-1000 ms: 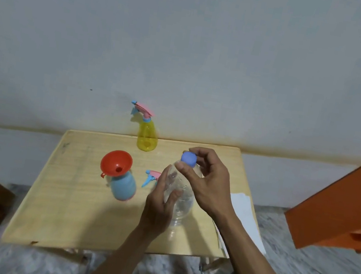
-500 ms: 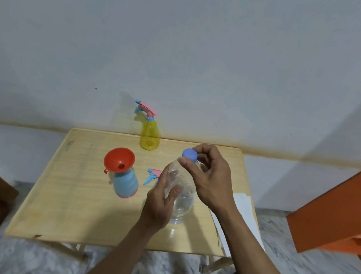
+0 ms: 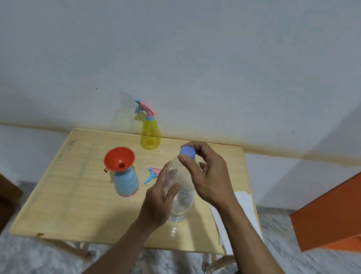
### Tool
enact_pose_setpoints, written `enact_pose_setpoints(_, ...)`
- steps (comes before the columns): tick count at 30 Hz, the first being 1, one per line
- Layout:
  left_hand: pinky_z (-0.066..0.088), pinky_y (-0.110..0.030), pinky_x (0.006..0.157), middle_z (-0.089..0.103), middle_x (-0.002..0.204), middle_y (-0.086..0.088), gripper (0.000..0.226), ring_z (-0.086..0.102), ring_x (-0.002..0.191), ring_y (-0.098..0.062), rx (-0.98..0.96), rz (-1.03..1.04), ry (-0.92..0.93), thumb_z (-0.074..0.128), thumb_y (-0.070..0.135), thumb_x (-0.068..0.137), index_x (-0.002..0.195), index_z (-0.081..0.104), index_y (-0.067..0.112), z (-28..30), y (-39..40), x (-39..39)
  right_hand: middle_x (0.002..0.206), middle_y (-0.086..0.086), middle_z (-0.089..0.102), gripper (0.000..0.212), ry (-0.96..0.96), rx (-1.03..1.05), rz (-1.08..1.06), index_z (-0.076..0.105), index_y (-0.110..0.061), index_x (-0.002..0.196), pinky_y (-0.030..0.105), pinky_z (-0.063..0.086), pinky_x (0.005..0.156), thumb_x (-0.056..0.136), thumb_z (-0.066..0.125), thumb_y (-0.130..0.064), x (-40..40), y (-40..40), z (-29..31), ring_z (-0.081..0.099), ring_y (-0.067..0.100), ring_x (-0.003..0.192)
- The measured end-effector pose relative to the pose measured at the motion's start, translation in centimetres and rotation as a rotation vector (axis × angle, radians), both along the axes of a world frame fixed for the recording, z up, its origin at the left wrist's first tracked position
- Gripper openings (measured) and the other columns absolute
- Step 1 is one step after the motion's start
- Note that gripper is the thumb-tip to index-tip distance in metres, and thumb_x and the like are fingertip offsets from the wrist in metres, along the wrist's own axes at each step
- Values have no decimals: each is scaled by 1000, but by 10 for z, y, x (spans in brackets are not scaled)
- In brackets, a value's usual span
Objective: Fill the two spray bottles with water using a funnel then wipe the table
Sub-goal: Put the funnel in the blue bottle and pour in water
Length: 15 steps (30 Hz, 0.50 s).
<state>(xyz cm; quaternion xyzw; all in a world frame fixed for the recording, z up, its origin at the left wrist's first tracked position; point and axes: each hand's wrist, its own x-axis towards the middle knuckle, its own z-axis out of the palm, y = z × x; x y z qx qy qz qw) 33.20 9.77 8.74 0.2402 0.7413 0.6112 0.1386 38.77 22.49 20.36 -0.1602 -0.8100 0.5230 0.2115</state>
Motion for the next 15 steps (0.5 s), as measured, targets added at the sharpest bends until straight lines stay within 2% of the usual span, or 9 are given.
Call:
enact_pose_setpoints(1, 37, -18, 111, 42, 144, 30, 70, 43, 138, 5, -5, 3, 7, 48, 56, 93, 155, 27, 32, 0, 0, 0, 114, -16, 70, 24, -7, 15, 36, 66, -25, 116, 49, 55, 86, 96, 68, -38, 1, 3, 1, 66, 18, 105)
enact_pose_setpoints(3, 37, -22, 112, 43, 145, 28, 72, 43, 139, 1, -2, 6, 10, 48, 55, 95, 157, 27, 27, -2, 0, 0, 119, -16, 69, 24, -15, 11, 89, 65, -24, 121, 52, 54, 88, 99, 64, -34, 2, 7, 3, 65, 12, 111)
enact_pose_setpoints(5, 36, -19, 111, 43, 147, 25, 72, 43, 139, 2, 5, 7, 9, 48, 55, 95, 157, 27, 26, 0, 0, 0, 122, -18, 68, 28, -21, -4, 86, 65, -24, 123, 47, 55, 88, 98, 67, -34, 2, 6, 3, 64, 10, 114)
enact_pose_setpoints(8, 35, -12, 109, 46, 149, 17, 70, 42, 137, 8, -16, 13, 22, 47, 56, 94, 155, 29, 28, 2, -1, 2, 114, -17, 69, 43, 41, -32, -54, 67, -25, 113, 32, 55, 87, 78, 85, -43, 3, -1, -1, 62, 4, 111)
enact_pose_setpoints(9, 35, -12, 109, 46, 150, 15, 71, 42, 137, 7, -20, 13, 26, 47, 57, 94, 156, 28, 28, 2, -1, 3, 109, -16, 70, 43, 62, -25, -95, 68, -25, 107, 33, 56, 86, 74, 87, -45, 3, -2, -3, 62, 3, 109)
enact_pose_setpoints(11, 35, -13, 109, 43, 150, 17, 75, 41, 137, 8, -26, 12, 35, 46, 60, 93, 157, 27, 26, 1, -1, 4, 106, -15, 69, 35, 59, 11, -109, 68, -23, 103, 40, 57, 84, 78, 85, -42, 3, -3, -4, 61, 4, 106)
enact_pose_setpoints(13, 36, -13, 109, 43, 150, 19, 77, 42, 137, 9, -20, 17, 33, 46, 62, 92, 157, 28, 25, 1, -1, 3, 111, -17, 67, 28, 19, 41, -30, 69, -25, 109, 45, 56, 87, 86, 79, -39, 3, 2, 1, 60, 3, 109)
enact_pose_setpoints(15, 39, -24, 113, 44, 153, 14, 77, 44, 138, 2, -8, 17, 20, 47, 65, 92, 157, 28, 28, 0, -1, 3, 118, -20, 66, 27, -27, 45, 83, 69, -28, 116, 50, 56, 89, 92, 72, -39, 3, 12, 6, 59, 5, 115)
